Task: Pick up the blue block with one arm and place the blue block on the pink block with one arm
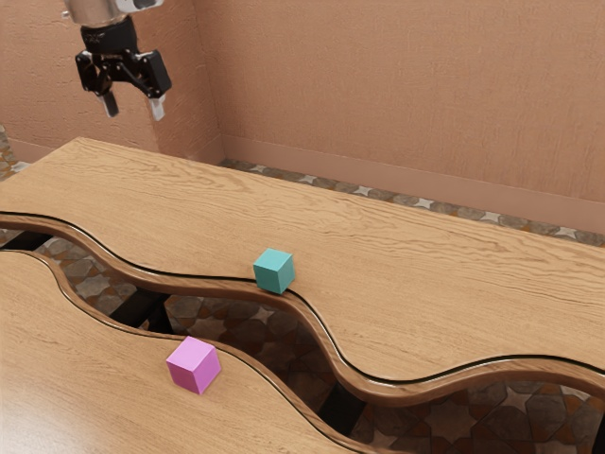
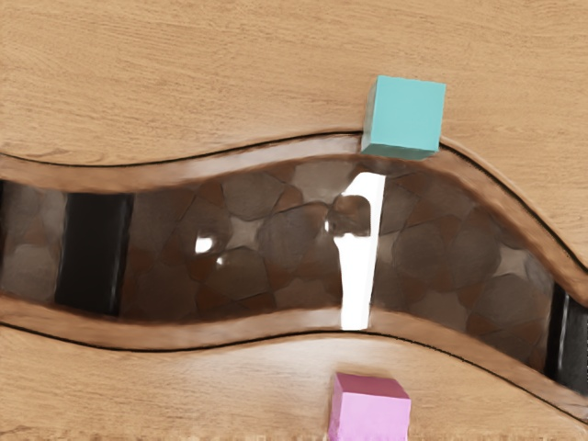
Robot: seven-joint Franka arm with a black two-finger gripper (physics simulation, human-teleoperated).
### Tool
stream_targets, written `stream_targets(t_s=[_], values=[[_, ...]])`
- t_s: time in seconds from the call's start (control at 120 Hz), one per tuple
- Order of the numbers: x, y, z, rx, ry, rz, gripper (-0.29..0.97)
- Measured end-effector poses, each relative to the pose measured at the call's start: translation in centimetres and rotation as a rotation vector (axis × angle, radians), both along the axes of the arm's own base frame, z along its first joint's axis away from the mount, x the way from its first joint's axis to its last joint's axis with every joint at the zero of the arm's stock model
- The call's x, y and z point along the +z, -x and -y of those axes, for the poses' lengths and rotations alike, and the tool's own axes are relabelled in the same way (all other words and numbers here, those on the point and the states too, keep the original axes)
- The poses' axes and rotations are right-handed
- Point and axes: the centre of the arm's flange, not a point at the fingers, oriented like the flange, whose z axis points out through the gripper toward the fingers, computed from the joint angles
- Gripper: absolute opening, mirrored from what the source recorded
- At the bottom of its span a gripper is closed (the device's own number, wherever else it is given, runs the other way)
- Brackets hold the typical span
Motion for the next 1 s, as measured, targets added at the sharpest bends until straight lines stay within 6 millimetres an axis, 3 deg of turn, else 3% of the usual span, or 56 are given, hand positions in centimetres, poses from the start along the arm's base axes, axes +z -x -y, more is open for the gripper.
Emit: stream_targets(t_s=[0.15, 0.167, 0.225, 0.258, 0.283, 0.333, 0.375, 0.417, 0.517, 0.617, 0.775, 1.0], values=[[-0.3, 0.2, 0.6, -0.020, 0.009, -0.032, 0.68], [1.5, 0.8, 0.8, -0.024, 0.003, -0.003, 0.68], [10.9, 5.2, 2.7, -0.059, -0.045, 0.157, 0.68], [13.1, 6.6, 4.6, -0.096, -0.067, 0.191, 0.68], [13.4, 6.7, 6.0, -0.123, -0.090, 0.188, 0.68], [10.0, 3.5, 8.8, -0.178, -0.164, 0.111, 0.68], [5.4, -0.1, 10.9, -0.222, -0.204, 0.029, 0.68], [0.9, -3.1, 11.6, -0.241, -0.233, -0.040, 0.68], [-11.3, -9.6, 9.0, -0.231, -0.219, -0.191, 0.68], [-20.3, -13.1, 7.1, -0.227, -0.172, -0.248, 0.68], [-28.0, -14.7, 6.4, -0.222, -0.066, -0.225, 0.68], [-35.0, -14.1, 8.4, -0.204, 0.018, -0.180, 0.68]])
